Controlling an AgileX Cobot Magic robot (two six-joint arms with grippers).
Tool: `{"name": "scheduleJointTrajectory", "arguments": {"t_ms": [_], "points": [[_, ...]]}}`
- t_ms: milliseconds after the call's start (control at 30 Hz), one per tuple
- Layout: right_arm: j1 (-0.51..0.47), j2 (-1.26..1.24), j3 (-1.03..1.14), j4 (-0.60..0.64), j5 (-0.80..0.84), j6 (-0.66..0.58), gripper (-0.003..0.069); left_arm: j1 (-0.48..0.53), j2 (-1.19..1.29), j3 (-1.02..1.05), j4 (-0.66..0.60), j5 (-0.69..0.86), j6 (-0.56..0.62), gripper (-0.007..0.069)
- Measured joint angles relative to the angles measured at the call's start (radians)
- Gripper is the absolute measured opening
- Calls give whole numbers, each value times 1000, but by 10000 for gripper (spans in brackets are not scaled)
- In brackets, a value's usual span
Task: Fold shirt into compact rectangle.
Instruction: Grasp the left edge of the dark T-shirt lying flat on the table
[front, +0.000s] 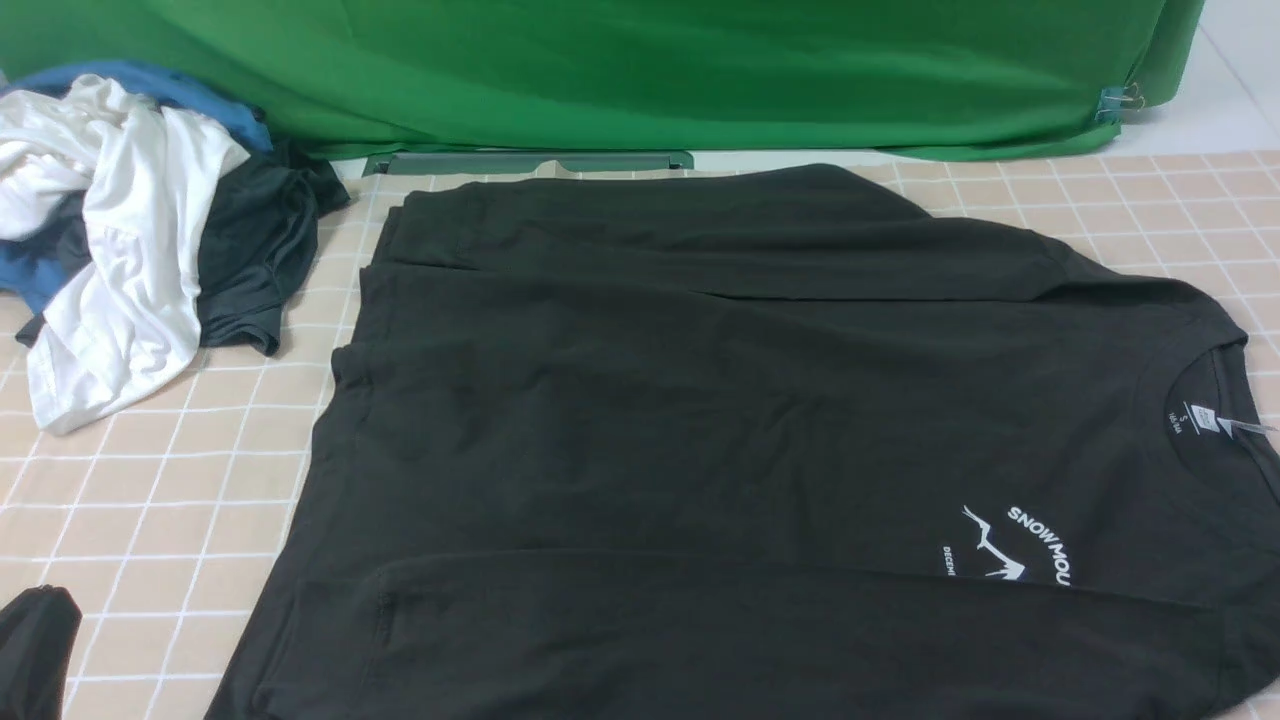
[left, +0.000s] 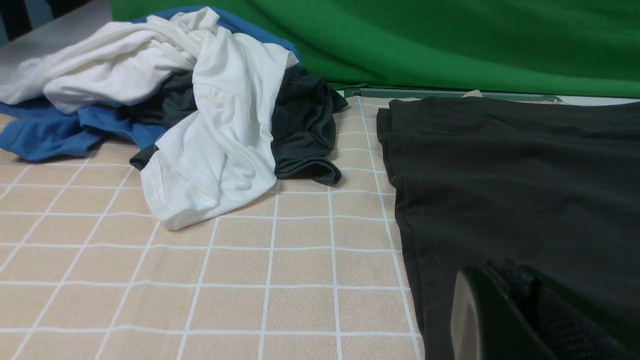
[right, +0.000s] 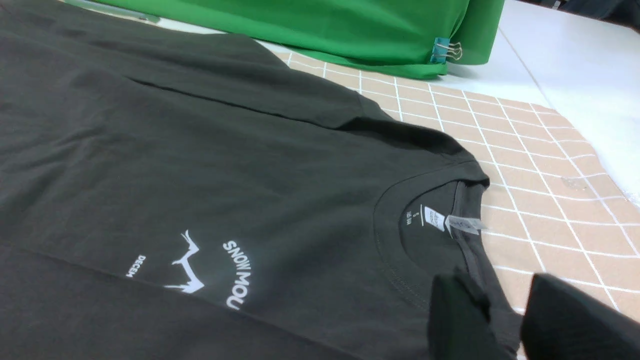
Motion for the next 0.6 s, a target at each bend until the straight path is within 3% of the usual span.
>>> {"name": "scheduleJointTrajectory", "arguments": {"t_ms": [367,600], "points": [[0,0,0,0,0,0,243,0,0,0,3,0,0,20],[0,0,0,0,0,0,243,0,0,0,83,-2,29,20]]}}
